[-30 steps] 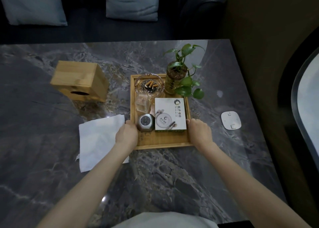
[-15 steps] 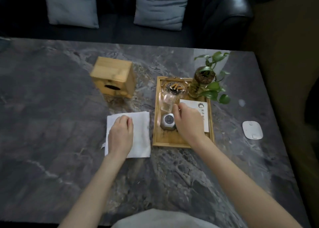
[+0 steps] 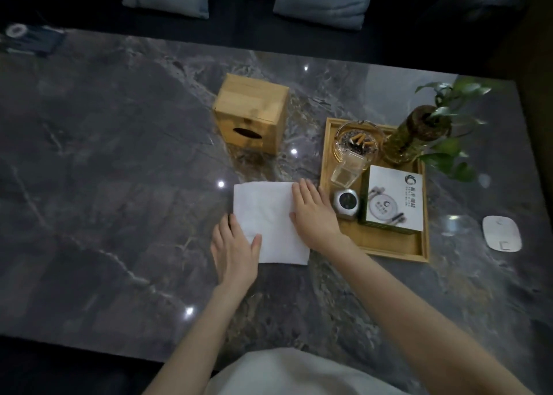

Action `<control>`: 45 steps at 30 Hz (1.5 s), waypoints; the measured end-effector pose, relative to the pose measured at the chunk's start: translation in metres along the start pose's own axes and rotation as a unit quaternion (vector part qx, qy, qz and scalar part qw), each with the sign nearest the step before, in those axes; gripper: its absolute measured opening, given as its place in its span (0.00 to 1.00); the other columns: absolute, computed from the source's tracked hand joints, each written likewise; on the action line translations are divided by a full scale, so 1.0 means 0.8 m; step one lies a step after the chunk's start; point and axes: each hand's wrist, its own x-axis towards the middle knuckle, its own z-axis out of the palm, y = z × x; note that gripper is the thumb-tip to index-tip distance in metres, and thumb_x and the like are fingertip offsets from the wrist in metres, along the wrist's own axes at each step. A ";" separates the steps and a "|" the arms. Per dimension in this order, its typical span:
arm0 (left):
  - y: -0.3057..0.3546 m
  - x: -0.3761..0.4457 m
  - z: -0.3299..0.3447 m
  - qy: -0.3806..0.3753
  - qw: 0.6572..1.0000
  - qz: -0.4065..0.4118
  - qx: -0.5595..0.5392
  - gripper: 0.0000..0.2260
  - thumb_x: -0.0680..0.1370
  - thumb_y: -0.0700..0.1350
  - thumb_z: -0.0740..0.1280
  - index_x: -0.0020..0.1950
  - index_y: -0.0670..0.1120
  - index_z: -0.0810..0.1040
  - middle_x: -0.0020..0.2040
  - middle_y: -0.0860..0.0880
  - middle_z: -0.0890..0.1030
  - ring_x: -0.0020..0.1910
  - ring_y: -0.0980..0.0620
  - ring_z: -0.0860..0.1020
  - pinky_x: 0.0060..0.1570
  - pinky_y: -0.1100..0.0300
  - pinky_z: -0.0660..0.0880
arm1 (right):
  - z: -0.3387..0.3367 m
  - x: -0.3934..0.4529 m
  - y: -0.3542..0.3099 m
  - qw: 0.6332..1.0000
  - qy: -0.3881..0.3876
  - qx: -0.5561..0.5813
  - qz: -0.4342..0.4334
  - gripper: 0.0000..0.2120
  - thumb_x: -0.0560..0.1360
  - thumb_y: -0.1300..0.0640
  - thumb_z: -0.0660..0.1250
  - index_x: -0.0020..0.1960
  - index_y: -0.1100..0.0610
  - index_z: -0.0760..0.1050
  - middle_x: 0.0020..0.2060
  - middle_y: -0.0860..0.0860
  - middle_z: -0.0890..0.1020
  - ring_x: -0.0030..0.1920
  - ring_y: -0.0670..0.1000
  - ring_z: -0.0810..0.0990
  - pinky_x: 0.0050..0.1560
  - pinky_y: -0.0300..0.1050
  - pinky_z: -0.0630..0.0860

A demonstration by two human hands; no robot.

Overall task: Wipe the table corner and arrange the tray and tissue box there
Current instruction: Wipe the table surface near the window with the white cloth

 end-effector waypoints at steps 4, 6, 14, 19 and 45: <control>0.007 -0.003 0.000 0.012 0.999 -0.008 -0.029 0.27 0.76 0.50 0.63 0.70 0.41 0.60 0.67 0.40 0.65 0.63 0.41 0.65 0.62 0.48 0.64 | 0.006 0.002 -0.006 0.999 0.050 -0.008 0.009 0.25 0.79 0.59 0.52 0.73 0.62 0.50 0.72 0.58 0.61 0.73 0.57 0.57 0.74 0.53 0.45; 0.010 -0.002 -0.004 0.002 0.998 -0.006 -0.065 0.24 0.76 0.47 0.64 0.69 0.40 0.62 0.64 0.39 0.66 0.61 0.42 0.66 0.60 0.49 0.67 | 0.008 -0.001 -0.010 0.997 0.076 0.003 0.001 0.23 0.77 0.60 0.55 0.71 0.61 0.56 0.67 0.57 0.68 0.68 0.57 0.64 0.73 0.54 0.52; 0.020 0.016 -0.029 -0.059 0.969 -0.051 -0.233 0.17 0.75 0.40 0.64 0.63 0.37 0.71 0.58 0.39 0.77 0.52 0.44 0.75 0.46 0.58 0.68 | 0.000 -0.008 -0.017 0.981 0.090 0.169 0.022 0.17 0.76 0.65 0.59 0.65 0.60 0.67 0.60 0.57 0.74 0.60 0.56 0.70 0.55 0.49 0.72; 0.029 0.027 -0.052 -0.103 0.928 -0.079 -0.348 0.13 0.72 0.42 0.67 0.55 0.39 0.76 0.50 0.40 0.80 0.44 0.45 0.76 0.41 0.55 0.72 | -0.032 -0.023 -0.004 0.912 0.112 0.387 0.081 0.14 0.75 0.60 0.63 0.60 0.59 0.73 0.53 0.54 0.79 0.52 0.51 0.76 0.50 0.42 0.73; 0.347 -0.143 -0.019 -0.441 0.654 -0.043 -0.613 0.21 0.67 0.42 0.69 0.60 0.44 0.74 0.56 0.44 0.80 0.50 0.46 0.81 0.47 0.55 0.80 | -0.047 -0.238 0.261 0.197 0.165 0.948 0.185 0.30 0.67 0.38 0.68 0.61 0.57 0.73 0.49 0.55 0.84 0.47 0.54 0.84 0.54 0.51 0.78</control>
